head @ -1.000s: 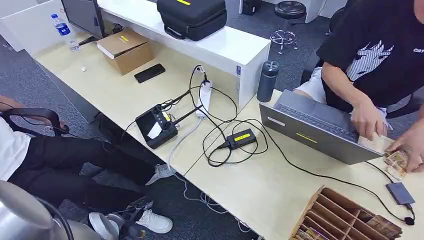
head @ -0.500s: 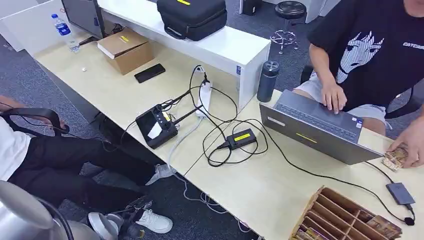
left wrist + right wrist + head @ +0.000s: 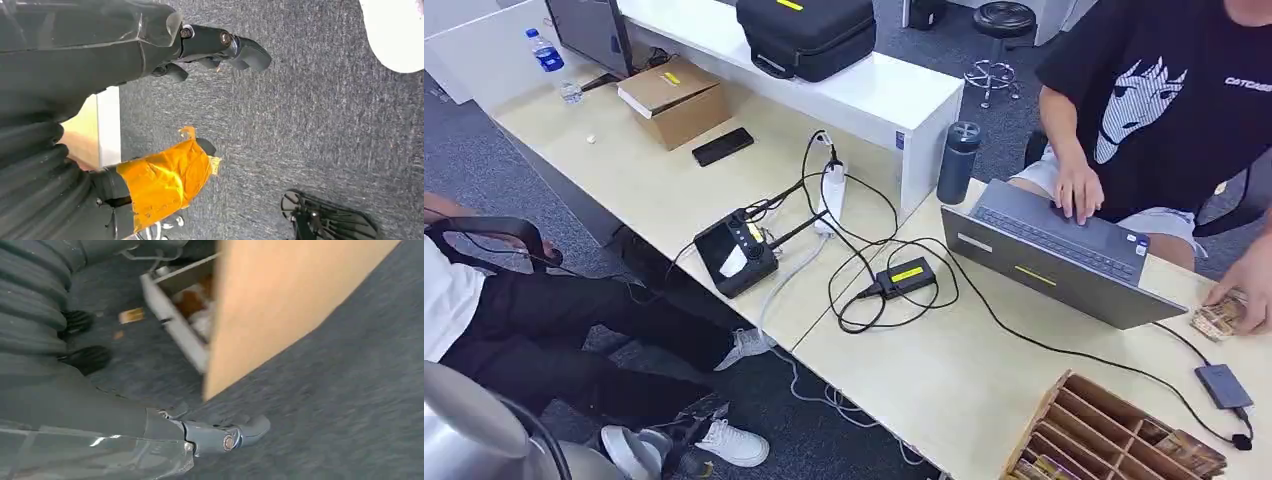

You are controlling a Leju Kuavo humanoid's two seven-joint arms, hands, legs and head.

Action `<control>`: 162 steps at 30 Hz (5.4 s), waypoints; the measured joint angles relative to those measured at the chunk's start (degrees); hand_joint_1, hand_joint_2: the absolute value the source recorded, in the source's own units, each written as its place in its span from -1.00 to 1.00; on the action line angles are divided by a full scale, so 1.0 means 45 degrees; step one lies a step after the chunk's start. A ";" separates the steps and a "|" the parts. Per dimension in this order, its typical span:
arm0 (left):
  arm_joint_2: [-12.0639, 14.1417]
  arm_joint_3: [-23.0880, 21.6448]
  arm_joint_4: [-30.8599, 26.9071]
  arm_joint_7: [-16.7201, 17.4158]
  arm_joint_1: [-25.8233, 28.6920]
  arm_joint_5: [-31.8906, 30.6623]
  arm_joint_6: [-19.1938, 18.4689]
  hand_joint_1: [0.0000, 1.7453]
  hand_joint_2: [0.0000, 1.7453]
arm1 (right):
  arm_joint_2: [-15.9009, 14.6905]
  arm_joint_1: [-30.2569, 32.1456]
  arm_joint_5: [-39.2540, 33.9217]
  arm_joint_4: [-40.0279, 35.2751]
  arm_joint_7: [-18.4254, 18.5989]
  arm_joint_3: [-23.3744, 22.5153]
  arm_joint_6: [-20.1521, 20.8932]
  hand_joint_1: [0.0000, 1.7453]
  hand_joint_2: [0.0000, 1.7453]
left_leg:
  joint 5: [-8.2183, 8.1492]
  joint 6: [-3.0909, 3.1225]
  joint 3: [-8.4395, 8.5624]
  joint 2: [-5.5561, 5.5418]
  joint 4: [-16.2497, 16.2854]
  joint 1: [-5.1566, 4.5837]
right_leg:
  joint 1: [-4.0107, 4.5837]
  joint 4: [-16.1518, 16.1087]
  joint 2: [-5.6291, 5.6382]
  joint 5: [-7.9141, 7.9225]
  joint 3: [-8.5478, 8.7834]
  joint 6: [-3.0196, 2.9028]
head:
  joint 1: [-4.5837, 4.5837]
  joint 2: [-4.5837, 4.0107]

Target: Pass the card to the sensor for recognition and then transmit it.

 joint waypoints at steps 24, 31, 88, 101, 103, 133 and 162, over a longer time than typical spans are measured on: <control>0.0136 -0.0029 0.0010 -0.0297 -0.0051 -0.0476 -0.0709 -1.00 1.00 | 0.0325 0.0756 0.7496 0.1963 0.4460 0.4171 -0.0558 -1.00 1.00 | 0.0000 -0.0001 0.0009 0.0011 -0.0001 0.0002 | 0.0000 0.0004 0.0009 -0.0002 0.0001 -0.0002 | 0.0000 0.0000; 0.0092 -0.0029 0.0015 -0.0141 -0.0051 -0.0384 -0.0204 -1.00 1.00 | 0.0325 0.0788 0.7516 0.1987 0.4124 0.4629 -0.2590 -1.00 1.00 | 0.0000 0.0000 0.0009 0.0011 -0.0001 -0.0004 | 0.0000 0.0004 0.0009 -0.0001 0.0006 0.0000 | 0.0000 0.0000; -0.0141 -0.0335 0.0049 -0.0729 0.0077 -0.0267 0.1348 -1.00 1.00 | 0.0481 0.0878 1.0080 0.1788 0.3920 0.3579 -0.4047 -1.00 1.00 | -0.0019 0.0002 0.0027 0.0014 0.0000 -0.0019 | -0.0014 0.0022 0.0009 -0.0015 0.0003 0.0005 | -0.0010 0.0000; -0.0345 -0.0466 0.0049 -0.2674 0.0211 -0.0082 0.1461 -1.00 1.00 | 0.0539 0.0941 1.1120 0.1711 0.1447 0.3026 -0.4484 -1.00 1.00 | -0.0020 -0.0001 0.0025 0.0015 0.0000 -0.0007 | -0.0002 0.0025 0.0013 -0.0021 0.0007 0.0001 | 0.0000 0.0000; -0.0301 -0.0486 0.0049 -0.3732 0.0359 -0.0180 0.1019 -1.00 1.00 | 0.0549 0.0984 1.1474 0.1720 0.1021 0.3026 -0.4338 -1.00 1.00 | -0.0021 -0.0001 0.0026 0.0017 0.0000 -0.0005 | -0.0002 0.0025 0.0014 -0.0022 0.0007 0.0001 | 0.0000 0.0000; 0.0413 -0.1336 0.0058 -0.4415 0.1082 0.0008 -0.1156 0.66 -1.00 | 0.0733 0.1134 1.2645 0.1997 0.0807 0.3055 -0.2978 -1.00 1.00 | -0.0032 -0.0014 0.0027 0.0015 -0.0002 -0.0003 | -0.0003 0.0029 0.0010 -0.0043 0.0010 -0.0015 | -0.0005 0.0000; -0.0510 0.2001 0.0063 -0.3551 0.0485 0.3259 -0.0680 1.00 1.00 | 0.0860 0.1115 1.0804 0.1647 0.1278 -0.0141 -0.4338 0.78 1.00 | -0.0033 -0.0011 0.0033 0.0014 -0.0001 -0.0005 | -0.0004 0.0029 0.0010 -0.0043 0.0013 -0.0014 | 0.0000 0.0000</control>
